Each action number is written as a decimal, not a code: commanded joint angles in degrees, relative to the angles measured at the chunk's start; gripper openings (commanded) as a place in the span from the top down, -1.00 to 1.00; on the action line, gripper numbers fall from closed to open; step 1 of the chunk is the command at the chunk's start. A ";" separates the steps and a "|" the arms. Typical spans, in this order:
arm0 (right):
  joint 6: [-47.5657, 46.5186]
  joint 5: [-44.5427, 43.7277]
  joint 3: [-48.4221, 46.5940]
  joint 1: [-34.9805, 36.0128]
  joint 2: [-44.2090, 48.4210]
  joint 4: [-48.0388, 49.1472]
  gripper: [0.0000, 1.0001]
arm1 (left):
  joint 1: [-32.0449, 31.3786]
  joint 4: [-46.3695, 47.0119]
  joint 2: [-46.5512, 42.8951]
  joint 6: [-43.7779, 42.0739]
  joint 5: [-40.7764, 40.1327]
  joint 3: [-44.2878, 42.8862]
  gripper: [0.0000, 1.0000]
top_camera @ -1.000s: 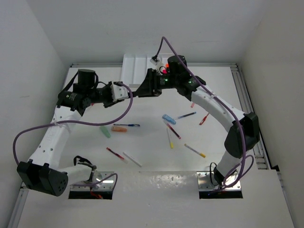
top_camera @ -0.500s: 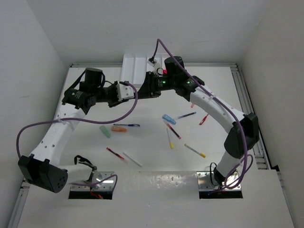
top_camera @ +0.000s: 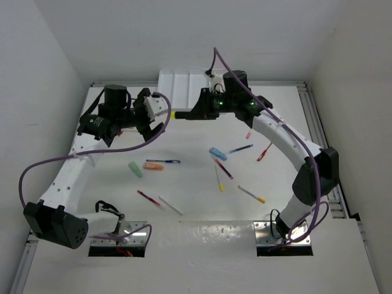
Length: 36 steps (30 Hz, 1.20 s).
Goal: Sort the stationery into containers
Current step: Pass the stationery from the left arm to the right, then place the stationery into the container
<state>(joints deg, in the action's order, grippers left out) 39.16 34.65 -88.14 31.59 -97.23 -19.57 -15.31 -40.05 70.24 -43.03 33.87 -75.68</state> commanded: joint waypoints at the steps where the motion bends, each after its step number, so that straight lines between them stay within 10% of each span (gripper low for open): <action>1: -4.51 -8.35 1.73 -5.03 4.68 5.76 1.00 | 3.26 7.79 -2.21 13.56 -5.46 -0.08 -1.00; 14: -23.33 -44.31 -1.85 -11.20 -12.53 33.27 1.00 | 13.02 10.69 3.15 26.75 -11.89 -0.26 -1.00; 30: -29.14 -53.38 -24.18 -11.20 -44.97 49.45 1.00 | 18.03 9.30 9.65 32.04 -9.62 3.08 -1.00; 36: -25.73 -48.37 -28.13 -12.08 -50.24 49.20 0.59 | 18.83 11.74 8.96 33.18 -10.39 5.54 -1.00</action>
<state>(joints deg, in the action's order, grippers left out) 11.31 -15.88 -111.96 19.94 -145.80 25.61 3.03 -30.55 80.82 -11.77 23.24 -71.35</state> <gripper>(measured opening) 0.197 0.999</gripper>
